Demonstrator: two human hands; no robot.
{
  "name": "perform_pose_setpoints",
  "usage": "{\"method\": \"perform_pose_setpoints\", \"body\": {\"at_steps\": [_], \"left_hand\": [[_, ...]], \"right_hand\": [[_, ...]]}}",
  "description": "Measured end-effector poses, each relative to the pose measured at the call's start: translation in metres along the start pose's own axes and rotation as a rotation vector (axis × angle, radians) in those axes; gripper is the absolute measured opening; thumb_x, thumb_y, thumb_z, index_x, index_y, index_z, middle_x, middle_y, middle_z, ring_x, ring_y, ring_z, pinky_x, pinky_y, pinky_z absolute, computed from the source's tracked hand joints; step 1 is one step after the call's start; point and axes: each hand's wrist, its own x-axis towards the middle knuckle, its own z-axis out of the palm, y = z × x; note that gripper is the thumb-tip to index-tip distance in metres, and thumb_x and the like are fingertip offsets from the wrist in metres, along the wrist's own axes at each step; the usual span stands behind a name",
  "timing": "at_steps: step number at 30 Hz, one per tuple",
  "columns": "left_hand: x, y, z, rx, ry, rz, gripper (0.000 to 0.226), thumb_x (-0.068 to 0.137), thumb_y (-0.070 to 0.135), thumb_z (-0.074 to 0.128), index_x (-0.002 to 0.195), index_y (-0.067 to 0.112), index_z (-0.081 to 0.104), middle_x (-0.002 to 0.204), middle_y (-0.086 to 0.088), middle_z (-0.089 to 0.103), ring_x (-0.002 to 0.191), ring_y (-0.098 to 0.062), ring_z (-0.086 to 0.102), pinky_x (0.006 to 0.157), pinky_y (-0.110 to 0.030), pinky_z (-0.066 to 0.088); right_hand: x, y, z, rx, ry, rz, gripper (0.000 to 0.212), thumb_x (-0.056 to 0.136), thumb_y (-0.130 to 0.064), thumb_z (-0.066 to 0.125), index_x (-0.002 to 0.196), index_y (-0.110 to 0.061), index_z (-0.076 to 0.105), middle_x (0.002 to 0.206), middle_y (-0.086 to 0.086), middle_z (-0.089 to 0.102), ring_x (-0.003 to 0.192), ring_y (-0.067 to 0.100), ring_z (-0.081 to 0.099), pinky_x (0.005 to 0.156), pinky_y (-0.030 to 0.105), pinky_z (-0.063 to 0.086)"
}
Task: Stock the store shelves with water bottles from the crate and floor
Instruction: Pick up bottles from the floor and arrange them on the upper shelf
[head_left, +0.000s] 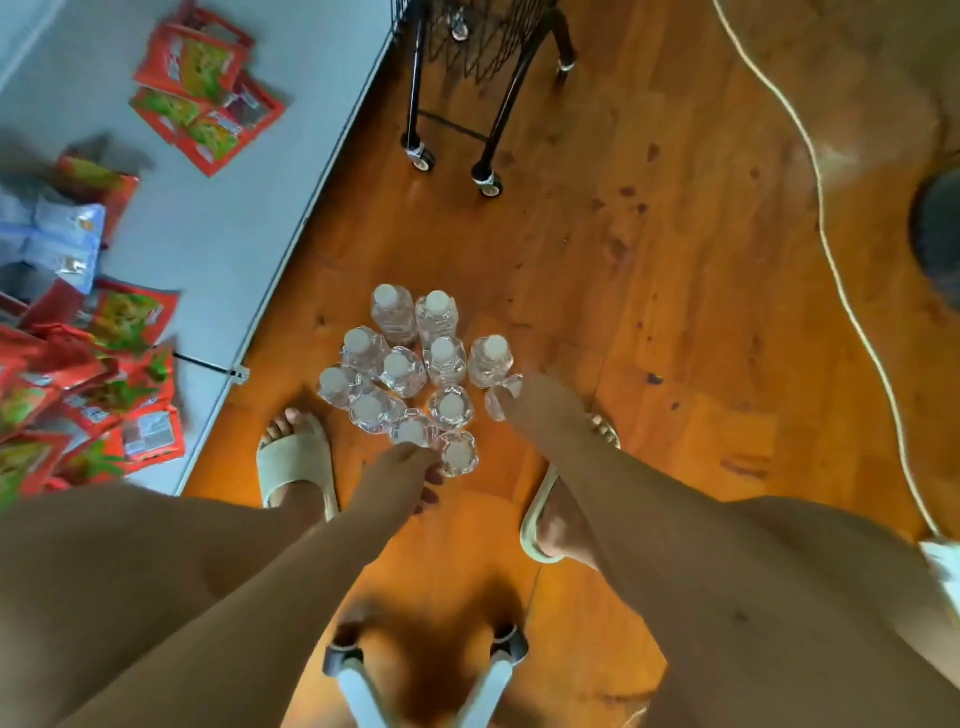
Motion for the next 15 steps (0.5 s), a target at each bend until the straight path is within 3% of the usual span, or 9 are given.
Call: {"method": "perform_pose_setpoints", "body": {"at_steps": [2,6,9,12,15], "left_hand": [[0.007,-0.007,0.001,0.044,-0.025,-0.025,0.02,0.1,0.021,0.056,0.096,0.006,0.067,0.084,-0.007,0.068,0.066,-0.021,0.061,0.061,-0.031,0.045],[0.007,0.0,0.005,0.087,-0.084,0.022,0.016,0.101,0.023,0.056,0.096,0.011,0.067,0.091,-0.006,0.071,0.072,-0.02,0.064,0.067,-0.032,0.048],[0.0,0.011,0.008,0.096,-0.079,0.07,0.014,0.101,0.021,0.056,0.096,0.013,0.067,0.093,-0.005,0.072,0.073,-0.019,0.065,0.07,-0.035,0.051],[-0.018,0.022,0.009,0.1,-0.094,0.133,0.013,0.1,0.019,0.056,0.096,0.013,0.067,0.093,-0.006,0.071,0.075,-0.02,0.066,0.072,-0.044,0.054],[-0.042,0.025,0.007,0.128,-0.09,0.197,0.009,0.099,0.018,0.057,0.097,0.013,0.065,0.094,-0.009,0.071,0.073,-0.019,0.067,0.077,-0.051,0.057]], "right_hand": [[0.011,-0.004,0.01,-0.115,-0.01,-0.047,0.045,0.103,-0.043,0.046,0.142,-0.02,0.042,0.132,0.012,0.055,0.116,0.035,0.06,0.084,0.042,0.05],[0.027,0.004,0.017,-0.228,-0.022,-0.018,0.027,0.103,-0.027,0.047,0.126,-0.02,0.059,0.121,0.008,0.068,0.107,0.03,0.067,0.074,0.035,0.049],[0.022,0.006,0.008,-0.136,-0.04,0.034,0.03,0.1,-0.036,0.05,0.118,-0.016,0.063,0.116,0.009,0.069,0.105,0.031,0.066,0.073,0.032,0.047],[0.0,0.004,-0.016,0.001,0.002,0.066,0.041,0.092,-0.05,0.055,0.111,-0.016,0.066,0.112,0.008,0.069,0.103,0.031,0.065,0.079,0.034,0.053],[-0.031,-0.001,-0.054,0.108,0.044,0.022,0.036,0.087,-0.051,0.062,0.076,-0.017,0.066,0.078,0.003,0.065,0.082,0.027,0.063,0.061,0.028,0.044]]}}
